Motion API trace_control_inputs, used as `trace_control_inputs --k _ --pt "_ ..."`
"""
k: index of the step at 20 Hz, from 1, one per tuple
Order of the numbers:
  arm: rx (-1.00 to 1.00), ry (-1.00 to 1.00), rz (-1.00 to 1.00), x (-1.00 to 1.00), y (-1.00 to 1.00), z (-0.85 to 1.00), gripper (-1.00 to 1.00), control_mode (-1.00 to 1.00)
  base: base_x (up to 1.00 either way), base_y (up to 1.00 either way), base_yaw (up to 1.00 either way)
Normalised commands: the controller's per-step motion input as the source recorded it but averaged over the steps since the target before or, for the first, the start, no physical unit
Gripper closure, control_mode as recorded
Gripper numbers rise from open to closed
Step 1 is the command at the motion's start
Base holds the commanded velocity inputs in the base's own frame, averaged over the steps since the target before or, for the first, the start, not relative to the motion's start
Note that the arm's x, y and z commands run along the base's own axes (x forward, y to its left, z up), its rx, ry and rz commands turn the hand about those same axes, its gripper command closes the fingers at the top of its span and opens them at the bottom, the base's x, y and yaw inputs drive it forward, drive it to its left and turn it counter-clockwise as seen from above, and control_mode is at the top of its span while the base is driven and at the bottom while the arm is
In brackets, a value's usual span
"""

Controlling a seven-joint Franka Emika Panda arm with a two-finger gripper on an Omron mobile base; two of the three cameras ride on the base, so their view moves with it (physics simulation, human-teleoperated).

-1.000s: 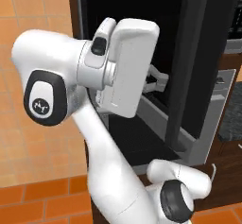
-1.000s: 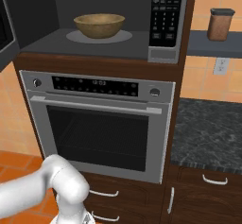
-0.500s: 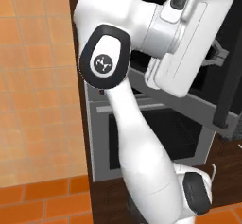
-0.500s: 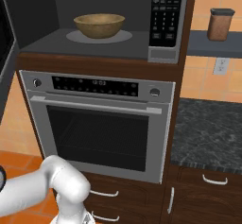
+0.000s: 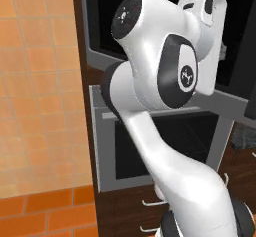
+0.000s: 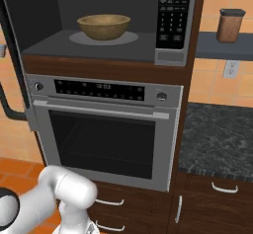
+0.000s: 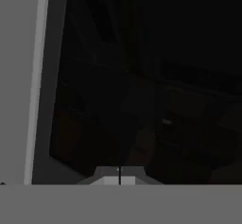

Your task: Open the microwave, place the bowl with waffle inside the microwave, then close the microwave door and turn it on.

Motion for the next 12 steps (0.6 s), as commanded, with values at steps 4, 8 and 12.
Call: trace_control_inputs --k 4,8,12 --pt "0.03 0.02 0.64 1.0 -0.41 -0.1 1.0 -1.0 0.0 0.0 0.0" --pt "0.1 0.0 0.51 1.0 -0.64 -0.01 1.0 -1.0 0.0 0.0 0.0" --pt "0.06 0.0 0.44 1.0 -0.57 -0.23 1.0 -1.0 0.0 0.0 0.0"
